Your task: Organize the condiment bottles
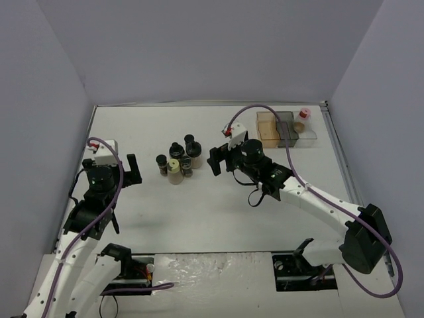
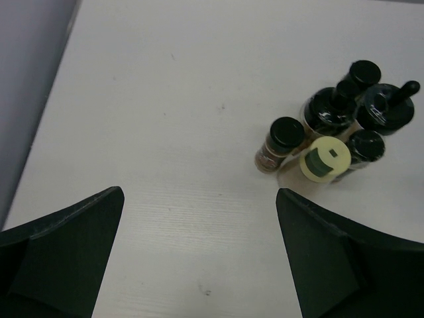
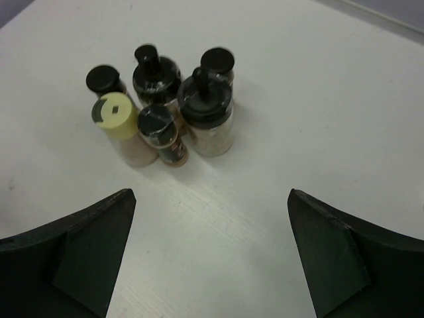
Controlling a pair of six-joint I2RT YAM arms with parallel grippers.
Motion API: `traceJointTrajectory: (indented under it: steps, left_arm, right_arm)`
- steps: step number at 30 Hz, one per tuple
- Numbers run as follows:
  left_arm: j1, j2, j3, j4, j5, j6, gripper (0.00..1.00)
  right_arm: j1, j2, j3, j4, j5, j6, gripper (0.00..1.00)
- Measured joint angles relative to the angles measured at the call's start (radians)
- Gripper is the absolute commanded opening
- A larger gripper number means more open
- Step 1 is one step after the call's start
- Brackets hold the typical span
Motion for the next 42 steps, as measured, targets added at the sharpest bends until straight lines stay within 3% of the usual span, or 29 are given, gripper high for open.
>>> traceJointTrajectory:
  steps: [9,14,22,30,42]
  left_arm:
    - [-0.008,0.256,0.074,-0.022,0.321,-0.082,0.97]
    - [-0.038,0.414,0.111,-0.035,0.369,-0.148,0.97]
    - [-0.165,0.601,0.284,-0.069,0.227,-0.318,0.96]
    - [-0.226,0.774,0.384,-0.114,0.094,-0.414,0.9]
    - [-0.241,0.812,0.399,-0.143,0.005,-0.471,0.72]
  right_arm:
    - [0.053,-0.105,-0.163,-0.001,0.066,0.06,0.96]
    - [0.053,-0.225,-0.217,-0.012,0.103,0.076,0.96]
    - [0.054,-0.383,-0.274,-0.037,0.161,0.087,0.97]
    - [0.054,-0.471,-0.327,-0.086,0.201,0.089,0.98]
    - [0.054,-0.533,-0.38,-0.101,0.228,0.094,0.98]
